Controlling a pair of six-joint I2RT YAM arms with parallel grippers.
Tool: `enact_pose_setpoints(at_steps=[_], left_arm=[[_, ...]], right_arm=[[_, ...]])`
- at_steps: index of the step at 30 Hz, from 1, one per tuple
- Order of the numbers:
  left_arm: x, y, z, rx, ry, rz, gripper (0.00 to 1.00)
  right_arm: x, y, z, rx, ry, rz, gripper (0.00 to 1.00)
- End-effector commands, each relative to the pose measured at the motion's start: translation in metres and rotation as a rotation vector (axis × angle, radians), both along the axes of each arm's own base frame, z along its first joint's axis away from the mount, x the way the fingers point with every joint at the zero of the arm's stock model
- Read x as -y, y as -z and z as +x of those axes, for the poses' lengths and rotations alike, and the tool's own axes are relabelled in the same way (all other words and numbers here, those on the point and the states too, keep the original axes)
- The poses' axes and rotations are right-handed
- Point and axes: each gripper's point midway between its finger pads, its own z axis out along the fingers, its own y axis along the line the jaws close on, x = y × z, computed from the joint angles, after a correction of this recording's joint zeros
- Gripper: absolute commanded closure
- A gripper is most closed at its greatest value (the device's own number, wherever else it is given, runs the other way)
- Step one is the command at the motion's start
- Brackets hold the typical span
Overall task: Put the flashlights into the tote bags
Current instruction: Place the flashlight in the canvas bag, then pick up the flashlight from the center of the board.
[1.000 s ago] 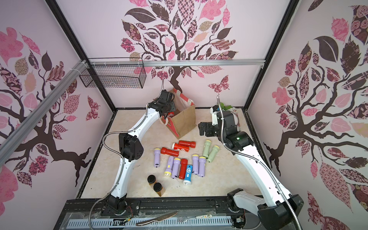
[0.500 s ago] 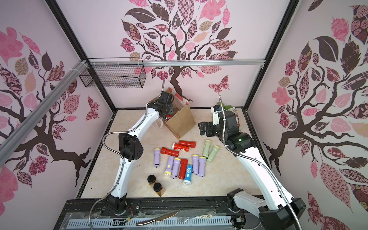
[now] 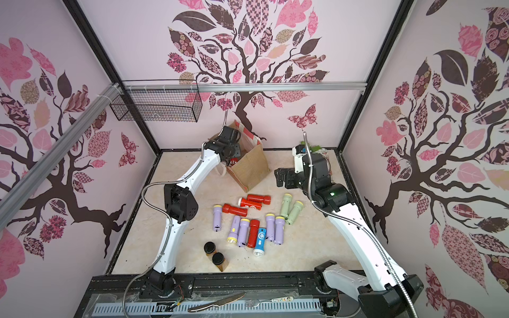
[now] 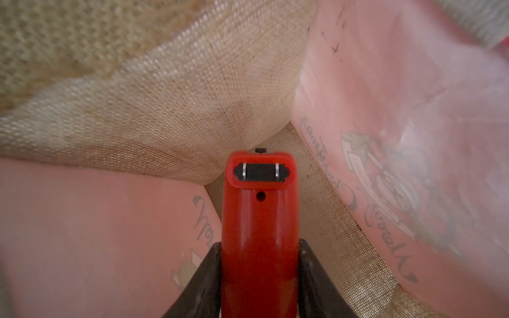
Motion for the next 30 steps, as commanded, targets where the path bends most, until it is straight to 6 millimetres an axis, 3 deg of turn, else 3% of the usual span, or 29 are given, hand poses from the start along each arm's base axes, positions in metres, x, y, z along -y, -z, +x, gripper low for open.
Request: enact_pose_setpoints(at_steps=[1,5,12,17,24,30], left_arm=[[-0.007,-0.055,0.000,0.105,-0.001,-0.038,0.52],[-0.010,-0.067,0.000,0.130,-0.005,-0.049,0.43],[-0.012,-0.102,-0.003,0.191,0.005,-0.090,0.43],[-0.004,-0.136,-0.018,0.226,0.070,-0.144,0.43],[-0.001,-0.172,-0.076,0.250,0.178,-0.212,0.42],[-0.011,-0.178,-0.141,0.174,0.253,-0.243,0.38]], right_arm=[[-0.003,-0.023,-0.001,0.056,-0.018,0.020,0.00],[-0.003,-0.022,0.000,0.053,-0.016,0.016,0.00],[-0.002,-0.020,0.000,0.044,-0.009,0.019,0.00],[-0.001,-0.014,0.000,0.020,-0.001,0.016,0.00],[-0.001,-0.010,0.003,0.001,0.010,0.005,0.00],[-0.004,0.004,0.005,-0.033,0.006,0.019,0.00]])
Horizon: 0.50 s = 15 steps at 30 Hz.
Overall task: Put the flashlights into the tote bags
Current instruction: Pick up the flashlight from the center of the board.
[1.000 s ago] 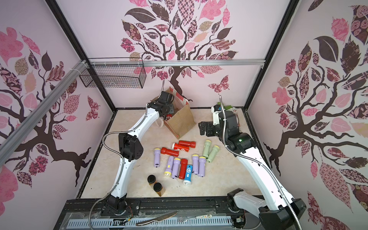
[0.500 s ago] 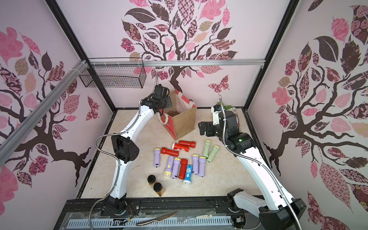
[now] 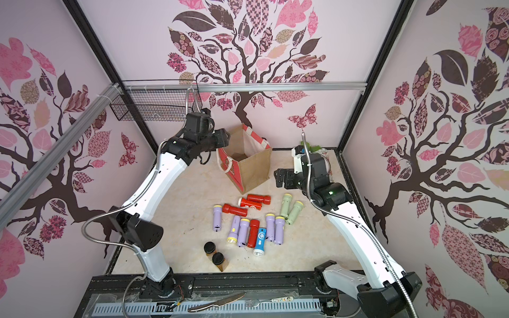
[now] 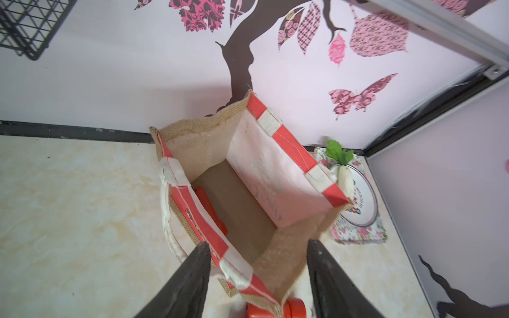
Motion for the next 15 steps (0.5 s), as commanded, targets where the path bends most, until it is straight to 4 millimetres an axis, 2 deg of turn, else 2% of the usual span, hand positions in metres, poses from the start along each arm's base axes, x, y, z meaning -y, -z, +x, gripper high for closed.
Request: enact_pose_setpoints(at_steps=[1,2,5,9,15], left_arm=[[0.000,0.017,-0.034,-0.073,0.076,0.011,0.33],[-0.004,0.021,-0.046,-0.096,0.084,0.020,0.27],[-0.017,0.036,-0.077,-0.159,0.099,0.044,0.18],[-0.031,0.065,-0.115,-0.257,0.095,0.048,0.10],[-0.047,0.113,-0.155,-0.396,0.063,0.037,0.11]], right_arm=[[-0.004,-0.003,0.003,0.000,-0.004,0.021,0.00],[-0.006,0.000,0.003,-0.007,-0.010,0.026,0.00],[-0.010,0.006,0.001,-0.023,-0.030,0.034,0.00],[-0.012,0.012,-0.001,-0.038,-0.044,0.037,0.00],[-0.015,0.021,-0.006,-0.063,-0.059,0.054,0.00]])
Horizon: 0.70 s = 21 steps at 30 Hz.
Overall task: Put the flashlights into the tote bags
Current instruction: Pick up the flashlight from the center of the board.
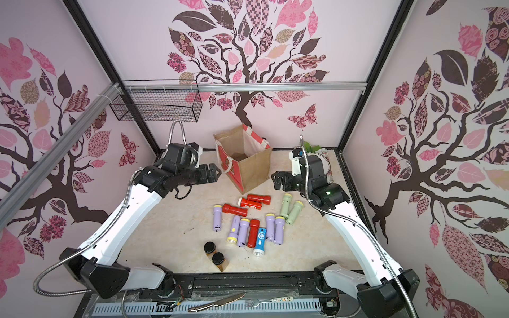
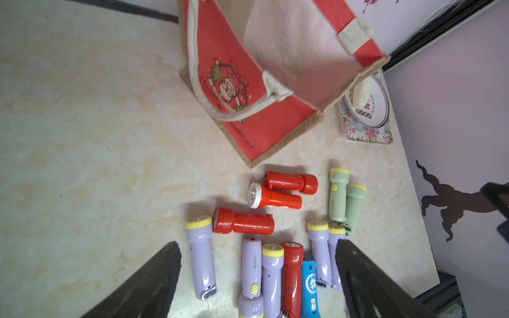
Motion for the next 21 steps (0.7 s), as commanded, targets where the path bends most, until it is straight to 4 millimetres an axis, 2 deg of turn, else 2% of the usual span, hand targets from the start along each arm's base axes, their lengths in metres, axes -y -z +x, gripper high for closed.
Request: enact_pose_setpoints(at_steps=[1,8,15,21], left_arm=[[-0.008,0.030,-0.024,-0.105,-0.016,0.009,0.11],[-0.016,0.088,-0.053,-0.272,-0.008,0.034,0.19],[-0.016,0.147,-0.066,-0.391,-0.024,0.017,0.23],[-0.015,0.186,-0.067,-0.458,-0.028,0.033,0.26]], right_arm=[[-0.005,0.003,-0.002,-0.010,-0.020,0.017,0.00],[-0.011,0.022,-0.008,-0.058,-0.048,0.040,0.00],[-0.017,0.042,-0.017,-0.096,-0.090,0.057,0.00],[-0.021,0.053,-0.019,-0.119,-0.113,0.065,0.00]])
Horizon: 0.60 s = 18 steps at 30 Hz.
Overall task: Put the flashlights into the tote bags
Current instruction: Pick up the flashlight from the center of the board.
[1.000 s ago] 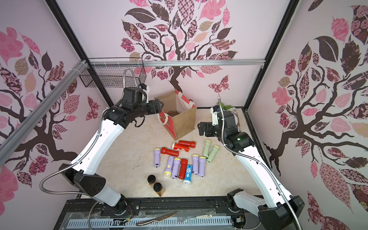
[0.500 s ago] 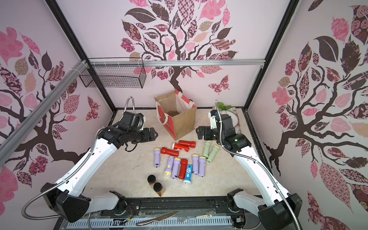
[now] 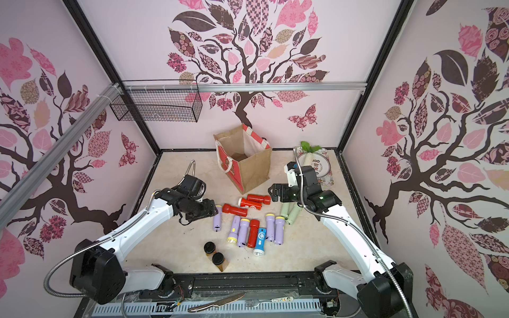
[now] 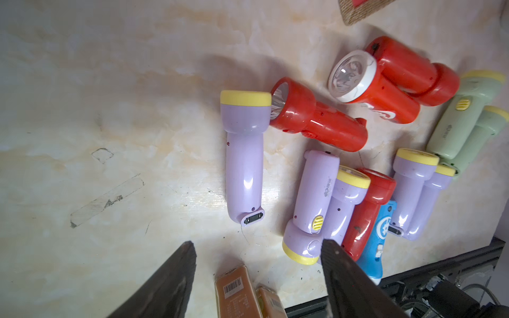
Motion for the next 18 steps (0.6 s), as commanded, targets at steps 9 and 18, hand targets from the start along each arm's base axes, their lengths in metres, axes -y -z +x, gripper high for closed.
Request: enact_pose_setpoints(at_steps=[9,18], left_arm=[[0.000,0.055,0.009,-0.057,-0.009,0.034,0.30],[-0.001,0.089,0.003,-0.114,-0.017,0.052,0.34]], right_arm=[[-0.013,0.003,-0.007,0.027,-0.064,0.062,0.00],[-0.013,0.003,-0.005,0.031,-0.063,0.063,0.00]])
